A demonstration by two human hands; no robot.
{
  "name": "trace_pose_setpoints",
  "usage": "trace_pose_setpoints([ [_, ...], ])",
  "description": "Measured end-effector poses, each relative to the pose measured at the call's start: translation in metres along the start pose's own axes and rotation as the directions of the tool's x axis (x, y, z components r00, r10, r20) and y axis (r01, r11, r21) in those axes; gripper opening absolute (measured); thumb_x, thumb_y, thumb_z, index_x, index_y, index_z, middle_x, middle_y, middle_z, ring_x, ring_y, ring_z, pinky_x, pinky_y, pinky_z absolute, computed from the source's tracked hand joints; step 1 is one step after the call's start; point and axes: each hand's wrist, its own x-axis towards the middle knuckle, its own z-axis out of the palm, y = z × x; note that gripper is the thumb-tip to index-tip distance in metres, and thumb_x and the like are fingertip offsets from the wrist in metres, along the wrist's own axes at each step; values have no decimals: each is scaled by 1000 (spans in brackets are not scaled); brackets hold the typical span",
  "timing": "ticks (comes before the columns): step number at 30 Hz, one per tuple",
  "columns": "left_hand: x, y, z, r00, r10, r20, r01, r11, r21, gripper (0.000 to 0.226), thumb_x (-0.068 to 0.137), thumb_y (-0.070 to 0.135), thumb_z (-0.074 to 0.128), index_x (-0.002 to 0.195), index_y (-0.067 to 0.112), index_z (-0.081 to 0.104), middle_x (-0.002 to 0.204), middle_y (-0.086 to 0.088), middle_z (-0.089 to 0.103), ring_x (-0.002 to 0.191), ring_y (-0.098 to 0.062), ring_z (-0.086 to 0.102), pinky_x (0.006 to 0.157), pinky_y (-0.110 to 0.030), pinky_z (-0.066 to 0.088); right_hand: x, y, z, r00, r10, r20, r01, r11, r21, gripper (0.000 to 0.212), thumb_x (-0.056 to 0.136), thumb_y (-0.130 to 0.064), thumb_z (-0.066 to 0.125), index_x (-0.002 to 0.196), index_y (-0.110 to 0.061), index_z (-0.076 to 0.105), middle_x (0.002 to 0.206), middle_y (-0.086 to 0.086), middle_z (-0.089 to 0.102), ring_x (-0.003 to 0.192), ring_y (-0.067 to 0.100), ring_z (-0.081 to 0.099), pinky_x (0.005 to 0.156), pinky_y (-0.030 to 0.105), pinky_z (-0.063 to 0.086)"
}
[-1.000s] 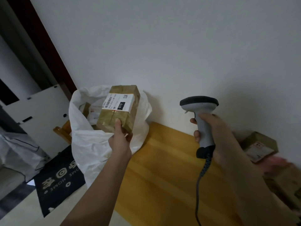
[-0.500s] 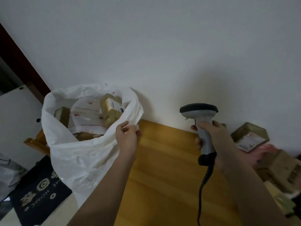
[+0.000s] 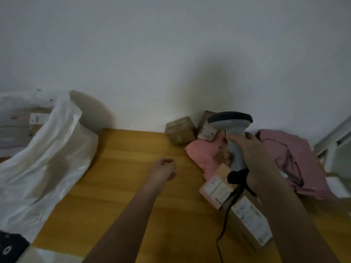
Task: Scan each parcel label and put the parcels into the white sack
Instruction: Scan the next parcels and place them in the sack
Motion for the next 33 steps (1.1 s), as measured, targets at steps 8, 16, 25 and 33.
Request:
trace_pose_setpoints([
  [8,-25,-71,112,988,41,148,-106,880,464,79,86,24,73,150,7,29,147,-11,40,129,-26,45,97,-35,44,15,23,-116,991,100,-92,-99,995,16,8,94,-14,61,89,-13,55,57,0,53,40,10,47,44,24,40],
  [16,-2,-124,144,956,152,249,-290,595,750,113,72,35,83,154,13,9,160,-8,10,144,-31,23,108,-50,36,14,42,-161,981,175,-80,-174,985,14,30,91,-18,63,119,-10,56,96,14,59,51,13,51,48,28,43],
  [25,14,-144,153,944,276,182,-317,601,734,112,63,39,84,150,13,18,147,-5,29,134,-29,34,112,-51,29,9,57,-174,973,203,-111,-204,979,-1,26,91,-15,63,116,-8,57,98,16,59,48,13,50,46,26,43],
  [33,-23,-102,88,982,176,72,-190,936,297,99,69,14,87,150,14,31,133,-4,45,116,-17,47,87,-29,45,2,32,-138,987,153,-44,-153,988,2,30,91,-16,65,119,-10,56,92,12,61,49,11,53,46,25,46],
])
